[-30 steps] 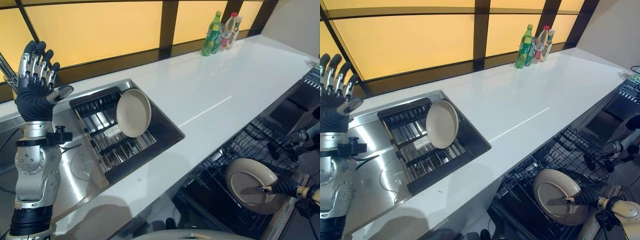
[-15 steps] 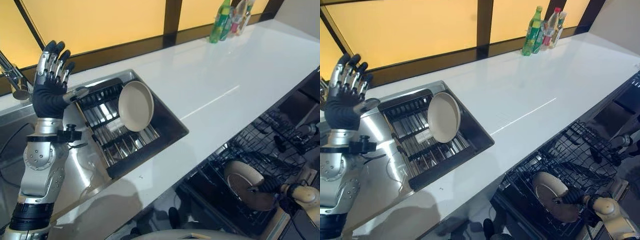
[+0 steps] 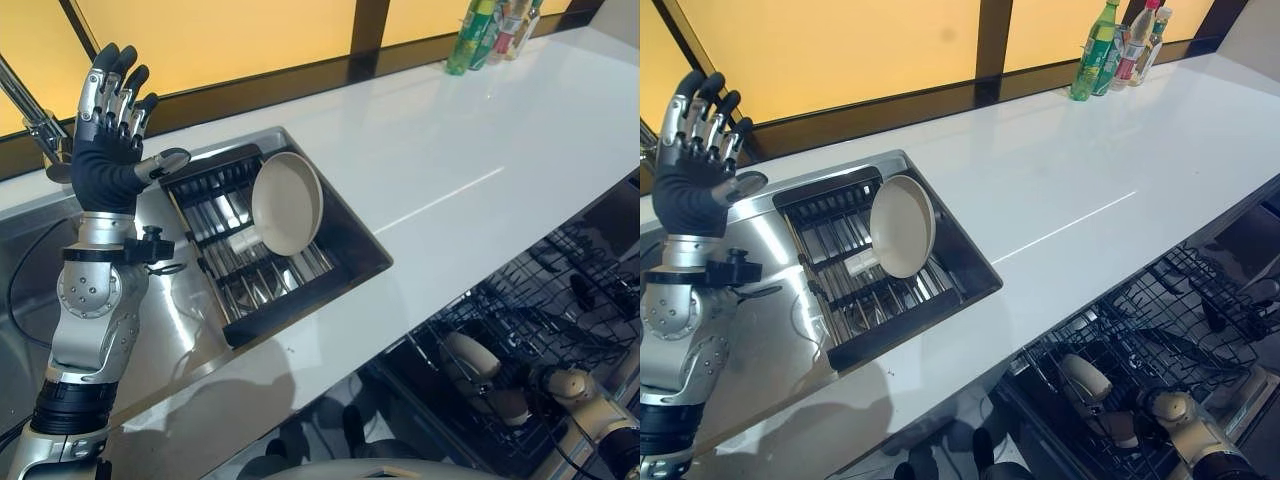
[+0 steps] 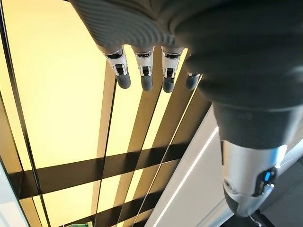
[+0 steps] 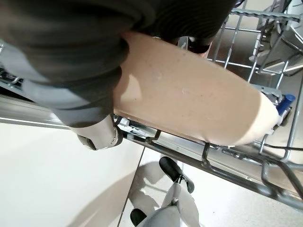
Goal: Pick up plates and place into dishwasher.
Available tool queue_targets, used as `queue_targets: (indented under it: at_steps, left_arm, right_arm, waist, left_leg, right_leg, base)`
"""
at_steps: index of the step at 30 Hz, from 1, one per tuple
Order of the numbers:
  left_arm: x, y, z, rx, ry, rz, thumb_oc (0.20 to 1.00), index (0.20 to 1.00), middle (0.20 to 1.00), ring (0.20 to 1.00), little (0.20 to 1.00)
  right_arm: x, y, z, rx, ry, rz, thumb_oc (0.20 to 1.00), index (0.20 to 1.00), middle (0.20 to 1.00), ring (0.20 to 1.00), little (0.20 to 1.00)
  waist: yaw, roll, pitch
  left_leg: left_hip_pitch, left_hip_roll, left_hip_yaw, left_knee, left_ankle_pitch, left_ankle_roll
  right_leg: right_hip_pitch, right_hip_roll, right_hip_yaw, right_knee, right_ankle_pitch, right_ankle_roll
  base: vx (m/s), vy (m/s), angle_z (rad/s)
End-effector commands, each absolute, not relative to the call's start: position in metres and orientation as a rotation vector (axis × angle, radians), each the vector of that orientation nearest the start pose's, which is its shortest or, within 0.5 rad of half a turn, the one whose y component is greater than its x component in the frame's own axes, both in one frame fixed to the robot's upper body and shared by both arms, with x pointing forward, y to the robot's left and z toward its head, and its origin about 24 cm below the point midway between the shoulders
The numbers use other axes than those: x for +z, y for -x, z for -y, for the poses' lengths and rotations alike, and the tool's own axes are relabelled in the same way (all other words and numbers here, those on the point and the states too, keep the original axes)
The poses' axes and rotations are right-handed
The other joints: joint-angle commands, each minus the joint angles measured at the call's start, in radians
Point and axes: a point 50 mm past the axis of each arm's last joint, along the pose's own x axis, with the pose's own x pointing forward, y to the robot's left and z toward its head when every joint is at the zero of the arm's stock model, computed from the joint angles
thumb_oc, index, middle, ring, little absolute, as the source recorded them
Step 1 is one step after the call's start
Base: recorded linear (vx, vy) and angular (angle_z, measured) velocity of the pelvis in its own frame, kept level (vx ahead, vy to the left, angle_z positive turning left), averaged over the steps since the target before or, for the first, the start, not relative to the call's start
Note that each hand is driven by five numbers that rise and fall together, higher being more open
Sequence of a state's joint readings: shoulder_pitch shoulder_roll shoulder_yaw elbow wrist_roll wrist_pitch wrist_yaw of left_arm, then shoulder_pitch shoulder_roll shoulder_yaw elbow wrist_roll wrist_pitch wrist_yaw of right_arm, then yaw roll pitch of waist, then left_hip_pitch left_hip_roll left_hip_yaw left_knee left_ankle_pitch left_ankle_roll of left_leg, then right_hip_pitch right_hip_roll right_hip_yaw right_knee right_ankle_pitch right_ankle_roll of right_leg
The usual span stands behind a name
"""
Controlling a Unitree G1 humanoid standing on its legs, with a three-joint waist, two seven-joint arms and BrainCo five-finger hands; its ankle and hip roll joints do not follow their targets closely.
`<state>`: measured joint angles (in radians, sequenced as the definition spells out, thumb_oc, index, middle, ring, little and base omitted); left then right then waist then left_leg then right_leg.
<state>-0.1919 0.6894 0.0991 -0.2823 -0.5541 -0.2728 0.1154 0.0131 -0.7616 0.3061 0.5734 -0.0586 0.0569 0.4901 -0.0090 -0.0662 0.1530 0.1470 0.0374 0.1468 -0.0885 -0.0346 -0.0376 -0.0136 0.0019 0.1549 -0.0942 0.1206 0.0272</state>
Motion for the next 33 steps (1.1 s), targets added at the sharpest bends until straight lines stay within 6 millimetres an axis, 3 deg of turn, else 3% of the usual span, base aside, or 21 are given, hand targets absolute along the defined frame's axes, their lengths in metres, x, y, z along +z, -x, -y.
queue_targets:
  at_steps: [1,2,6,9,11,16,24,33]
  left_arm:
    - [0.236,-0.250,-0.231,-0.069,-0.133,0.809,1.000,1.000,1.000,1.000,1.000]
    - [0.235,-0.250,-0.232,-0.064,-0.134,0.809,1.000,1.000,1.000,1.000,1.000]
    - [0.232,-0.247,-0.242,-0.027,-0.147,0.801,1.000,1.000,1.000,1.000,1.000]
    - [0.224,-0.241,-0.255,0.021,-0.158,0.782,1.000,1.000,1.000,1.000,1.000]
    - [0.214,-0.234,-0.266,0.069,-0.161,0.765,1.000,1.000,1.000,1.000,1.000]
    - [0.197,-0.220,-0.283,0.167,-0.157,0.732,1.000,1.000,1.000,1.000,1.000]
    - [0.191,-0.214,-0.290,0.236,-0.260,0.695,1.000,1.000,1.000,1.000,1.000]
    - [0.193,-0.220,-0.299,0.351,-0.826,0.674,1.000,1.000,1.000,1.000,1.000]
  right_arm:
    - [-0.082,-0.152,0.281,0.606,0.601,-0.997,0.511,0.511,0.511,0.511,0.511]
    - [-0.080,-0.154,0.282,0.578,0.607,-0.973,1.000,1.000,1.000,1.000,1.000]
    - [-0.055,-0.172,0.291,0.438,0.637,-0.830,1.000,1.000,1.000,1.000,1.000]
    - [-0.019,-0.188,0.301,0.319,0.637,-0.648,1.000,1.000,1.000,1.000,1.000]
    - [0.018,-0.198,0.309,0.211,0.628,-0.481,1.000,1.000,1.000,1.000,1.000]
    - [0.082,-0.207,0.314,0.056,0.632,-0.148,1.000,1.000,1.000,1.000,1.000]
    - [0.140,-0.214,0.300,-0.031,0.628,0.174,1.000,1.000,1.000,1.000,1.000]
    - [0.184,-0.217,0.273,-0.017,0.507,0.477,1.000,1.000,1.000,1.000,1.000]
  waist:
    - [0.002,0.012,-0.059]
    - [0.000,0.011,-0.061]
    - [-0.016,0.012,-0.075]
    - [-0.034,0.014,-0.087]
    - [-0.049,0.020,-0.098]
    - [-0.070,0.037,-0.123]
    - [-0.068,0.058,-0.151]
    - [-0.060,0.075,-0.175]
  left_leg:
    - [-0.120,0.015,-0.131,0.011,0.070,0.025]
    - [-0.116,0.015,-0.131,0.009,0.069,0.025]
    - [-0.102,0.015,-0.128,0.002,0.066,0.024]
    - [-0.093,0.012,-0.125,0.001,0.061,0.024]
    - [-0.087,0.008,-0.122,0.001,0.054,0.027]
    - [-0.075,0.003,-0.116,0.001,0.040,0.031]
    - [-0.069,0.004,-0.120,0.001,0.034,0.030]
    - [-0.062,0.014,-0.129,0.001,0.047,0.019]
  right_leg:
    - [0.021,-0.030,-0.057,0.008,-0.027,0.046]
    - [0.023,-0.029,-0.056,0.008,-0.027,0.046]
    - [0.031,-0.029,-0.054,0.007,-0.026,0.048]
    - [0.034,-0.031,-0.052,0.007,-0.028,0.049]
    - [0.035,-0.029,-0.045,0.007,-0.033,0.046]
    - [0.042,-0.027,-0.036,0.007,-0.046,0.040]
    - [0.052,-0.030,-0.050,0.007,-0.061,0.034]
    - [0.071,-0.025,-0.074,0.009,-0.074,0.022]
  base:
    - [0.03,0.026,0.08]
    - [0.03,0.034,0.08]
    - [0.03,0.053,0.02]
    - [0.04,0.081,-0.03]
    - [0.04,0.115,-0.01]
    - [0.04,0.118,0.00]
    - [0.02,0.082,0.02]
    - [0.03,0.029,0.09]
